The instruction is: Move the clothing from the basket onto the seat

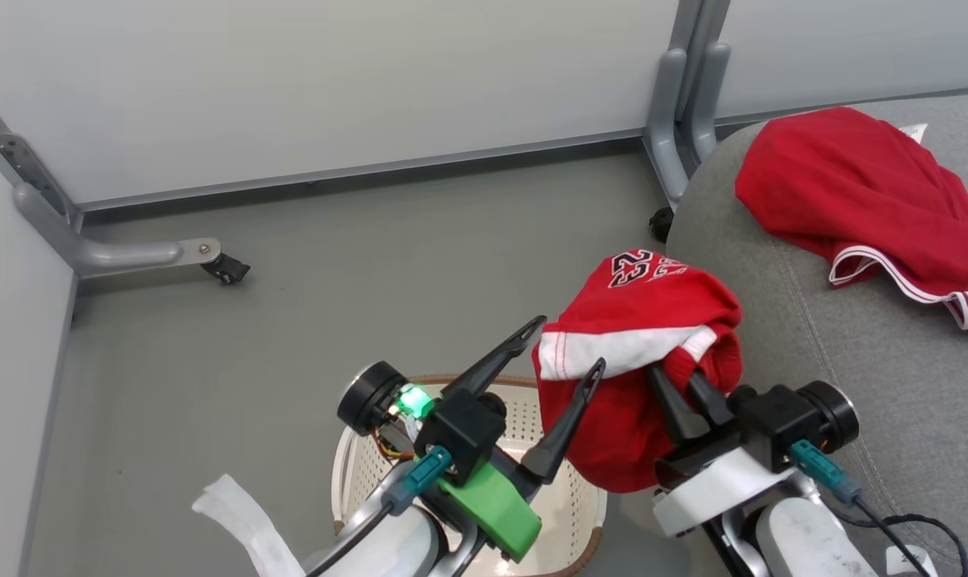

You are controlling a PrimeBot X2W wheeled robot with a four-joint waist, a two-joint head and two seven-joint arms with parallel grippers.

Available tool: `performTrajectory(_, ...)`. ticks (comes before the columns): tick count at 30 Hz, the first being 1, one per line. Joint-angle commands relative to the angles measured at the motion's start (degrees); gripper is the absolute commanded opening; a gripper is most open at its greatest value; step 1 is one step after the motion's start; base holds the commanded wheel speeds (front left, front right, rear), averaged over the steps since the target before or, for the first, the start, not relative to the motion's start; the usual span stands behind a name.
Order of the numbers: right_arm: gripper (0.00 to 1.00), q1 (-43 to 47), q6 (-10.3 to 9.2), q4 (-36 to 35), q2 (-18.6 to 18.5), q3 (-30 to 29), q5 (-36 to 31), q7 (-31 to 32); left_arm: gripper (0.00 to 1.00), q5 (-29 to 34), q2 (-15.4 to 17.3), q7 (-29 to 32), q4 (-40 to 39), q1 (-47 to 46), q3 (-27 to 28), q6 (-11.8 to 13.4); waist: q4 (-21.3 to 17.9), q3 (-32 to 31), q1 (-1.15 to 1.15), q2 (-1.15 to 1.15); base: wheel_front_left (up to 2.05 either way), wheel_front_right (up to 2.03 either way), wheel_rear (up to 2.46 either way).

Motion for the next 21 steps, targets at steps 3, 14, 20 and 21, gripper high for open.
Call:
performTrajectory(3,0.0,-0.2,-0.08,-2.4,-0.2,-2.5,-0.8,-0.1,1.0,0.3,1.5,-0.7,0.7,0.3,0.6,0.9,-1.5,1.4,0.0,0.0,0.0,0.0,0.0)
performTrajectory(14,0.0,1.2,-0.07,-9.3,-0.2,-10.1,-1.8,-0.1,1.0,0.6,3.6,-2.2,1.2,0.5,1.1,1.5,-8.3,6.0,0.0,0.0,0.0,0.0,0.0)
performTrajectory(20,0.0,1.0,-0.07,-11.8,-0.1,-11.8,-1.0,-0.1,1.0,1.8,5.1,-1.8,0.1,-1.6,0.6,1.1,-14.2,10.0,0.0,0.0,0.0,0.0,0.0)
performTrajectory(21,0.0,0.9,-0.08,-12.3,-0.1,-12.0,-0.6,-0.1,1.0,2.1,5.3,-1.7,-0.2,-2.0,0.5,1.0,-15.3,10.8,0.0,0.0,0.0,0.0,0.0)
